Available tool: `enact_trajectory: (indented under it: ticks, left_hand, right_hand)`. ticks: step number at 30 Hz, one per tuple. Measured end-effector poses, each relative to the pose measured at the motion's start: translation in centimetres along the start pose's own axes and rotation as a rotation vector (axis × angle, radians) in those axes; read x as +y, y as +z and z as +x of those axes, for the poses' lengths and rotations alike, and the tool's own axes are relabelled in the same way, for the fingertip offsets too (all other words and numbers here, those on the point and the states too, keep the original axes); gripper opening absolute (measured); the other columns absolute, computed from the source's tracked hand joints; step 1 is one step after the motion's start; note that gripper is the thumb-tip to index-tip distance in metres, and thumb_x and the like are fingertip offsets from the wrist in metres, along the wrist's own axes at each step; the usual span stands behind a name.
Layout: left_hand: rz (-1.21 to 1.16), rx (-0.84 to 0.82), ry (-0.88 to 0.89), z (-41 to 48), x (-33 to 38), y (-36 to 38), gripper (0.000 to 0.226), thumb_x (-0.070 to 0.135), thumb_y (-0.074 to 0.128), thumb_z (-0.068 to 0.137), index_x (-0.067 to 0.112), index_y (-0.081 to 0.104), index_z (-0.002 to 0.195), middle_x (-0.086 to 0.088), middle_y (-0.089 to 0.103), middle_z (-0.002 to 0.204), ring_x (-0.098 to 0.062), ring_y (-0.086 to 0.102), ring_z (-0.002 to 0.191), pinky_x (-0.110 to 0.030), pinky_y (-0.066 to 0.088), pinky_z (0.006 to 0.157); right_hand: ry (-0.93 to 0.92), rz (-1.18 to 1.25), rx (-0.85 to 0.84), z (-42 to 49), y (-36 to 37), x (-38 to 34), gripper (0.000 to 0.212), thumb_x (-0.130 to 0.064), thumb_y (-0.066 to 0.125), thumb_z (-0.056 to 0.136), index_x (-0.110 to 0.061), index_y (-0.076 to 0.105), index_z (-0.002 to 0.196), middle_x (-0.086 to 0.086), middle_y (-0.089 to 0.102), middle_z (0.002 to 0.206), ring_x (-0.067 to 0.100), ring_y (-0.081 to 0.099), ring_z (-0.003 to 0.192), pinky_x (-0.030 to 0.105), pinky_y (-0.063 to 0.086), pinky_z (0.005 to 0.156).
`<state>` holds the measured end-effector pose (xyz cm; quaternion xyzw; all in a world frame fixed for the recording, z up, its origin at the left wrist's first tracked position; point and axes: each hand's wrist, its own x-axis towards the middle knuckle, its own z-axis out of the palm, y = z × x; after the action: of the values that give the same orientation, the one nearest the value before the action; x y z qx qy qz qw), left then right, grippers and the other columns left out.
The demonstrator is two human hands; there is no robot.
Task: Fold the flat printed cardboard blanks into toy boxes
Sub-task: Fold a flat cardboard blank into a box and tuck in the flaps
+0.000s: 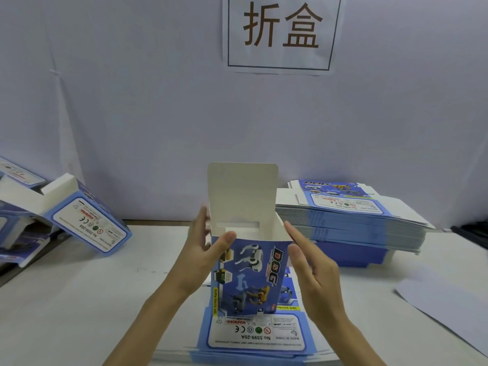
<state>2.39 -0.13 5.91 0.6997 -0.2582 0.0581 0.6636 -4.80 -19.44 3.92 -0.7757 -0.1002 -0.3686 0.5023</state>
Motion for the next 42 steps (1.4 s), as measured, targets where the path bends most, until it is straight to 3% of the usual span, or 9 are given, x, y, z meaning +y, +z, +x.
enact_trajectory:
  ticks: [5, 9, 18, 21, 24, 29, 33, 38, 42]
  left_hand:
    - [0.669, 0.092, 0.485, 0.0, 0.4, -2.8, 0.061, 0.067, 0.038, 0.090, 0.039, 0.024, 0.142, 0.025, 0.025, 0.148, 0.016, 0.020, 0.135, -0.015, 0.027, 0.106]
    - [0.622, 0.074, 0.499, -0.9, -0.8, -3.7, 0.055, 0.064, 0.031, 0.094, 0.036, 0.031, 0.142, 0.026, 0.029, 0.149, 0.010, 0.028, 0.136, -0.011, 0.029, 0.107]
    - [0.115, 0.042, 0.080, -5.1, -4.9, 1.3, 0.069, 0.056, 0.060, 0.079, 0.051, 0.026, 0.139, 0.038, 0.036, 0.138, 0.009, 0.040, 0.128, -0.011, 0.051, 0.079]
    - [0.143, 0.055, 0.052, -4.2, -5.7, 0.7, 0.096, 0.059, 0.070, 0.069, 0.046, 0.014, 0.145, 0.053, 0.016, 0.136, 0.017, 0.029, 0.130, -0.001, 0.040, 0.086]
    - [0.062, -0.017, -0.107, -3.5, -6.3, -0.1, 0.124, 0.061, 0.082, 0.054, 0.044, 0.005, 0.149, 0.031, 0.029, 0.147, 0.002, 0.039, 0.132, -0.025, 0.048, 0.100]
    - [0.049, -0.124, -0.149, -2.8, -7.0, -0.7, 0.069, 0.045, 0.085, 0.065, 0.031, 0.052, 0.124, 0.012, 0.068, 0.116, -0.010, 0.065, 0.108, -0.026, 0.055, 0.088]
    - [-0.008, -0.093, -0.208, -2.5, -7.1, -0.8, 0.056, 0.032, 0.085, 0.069, 0.022, 0.059, 0.118, 0.009, 0.073, 0.106, -0.013, 0.069, 0.099, -0.021, 0.056, 0.075]
    - [0.049, -0.110, -0.256, -2.2, -7.6, -0.4, 0.075, 0.040, 0.085, 0.060, 0.032, 0.050, 0.125, 0.017, 0.069, 0.110, -0.006, 0.066, 0.103, -0.027, 0.057, 0.083]
    - [-0.011, -0.070, -0.291, -2.1, -8.0, -0.2, 0.072, 0.035, 0.083, 0.057, 0.031, 0.052, 0.122, 0.016, 0.071, 0.107, -0.004, 0.067, 0.098, -0.020, 0.056, 0.068]
  right_hand:
    - [-0.089, -0.267, -0.088, 0.7, -1.0, 0.3, 0.039, -0.058, 0.043, 0.091, -0.052, 0.042, 0.129, -0.032, 0.043, 0.136, -0.006, 0.041, 0.129, 0.052, 0.051, 0.093]
    - [-0.243, -0.342, 0.019, 0.5, -0.7, 0.7, 0.034, -0.032, 0.056, 0.091, -0.032, 0.050, 0.125, -0.018, 0.052, 0.128, 0.002, 0.043, 0.126, 0.057, 0.041, 0.103]
    - [-0.001, -0.056, 0.058, -0.2, 0.7, -0.2, 0.032, -0.040, 0.048, 0.087, -0.049, 0.052, 0.117, -0.010, 0.071, 0.109, 0.014, 0.067, 0.103, 0.055, 0.053, 0.088]
    - [0.025, -0.042, 0.001, 0.2, -0.2, -0.5, 0.030, -0.038, 0.051, 0.084, -0.050, 0.055, 0.112, -0.023, 0.064, 0.110, 0.011, 0.062, 0.112, 0.041, 0.057, 0.083]
    - [-0.041, -0.114, -0.043, 0.9, -1.4, -1.4, 0.028, -0.036, 0.055, 0.083, -0.048, 0.057, 0.108, -0.027, 0.061, 0.111, 0.001, 0.058, 0.113, 0.034, 0.056, 0.086]
    - [-0.132, -0.186, 0.000, 5.4, -3.1, -3.6, 0.052, -0.041, 0.065, 0.081, -0.038, 0.047, 0.130, -0.029, 0.059, 0.112, -0.017, 0.054, 0.103, 0.002, 0.039, 0.084]
    - [0.005, -0.186, -0.128, 11.0, -2.3, -5.1, 0.081, -0.056, 0.066, 0.072, -0.035, 0.034, 0.143, -0.008, 0.056, 0.115, 0.003, 0.055, 0.105, 0.017, 0.040, 0.089]
    - [0.031, -0.364, -0.358, 16.1, -0.4, -4.6, 0.028, -0.042, 0.071, 0.082, -0.022, 0.065, 0.102, -0.001, 0.052, 0.109, 0.015, 0.054, 0.097, 0.027, 0.043, 0.085]
    - [0.150, -0.278, -0.465, 18.2, 0.7, -3.1, 0.027, -0.041, 0.070, 0.084, -0.015, 0.064, 0.078, -0.003, 0.063, 0.070, 0.010, 0.058, 0.061, 0.025, 0.045, 0.060]
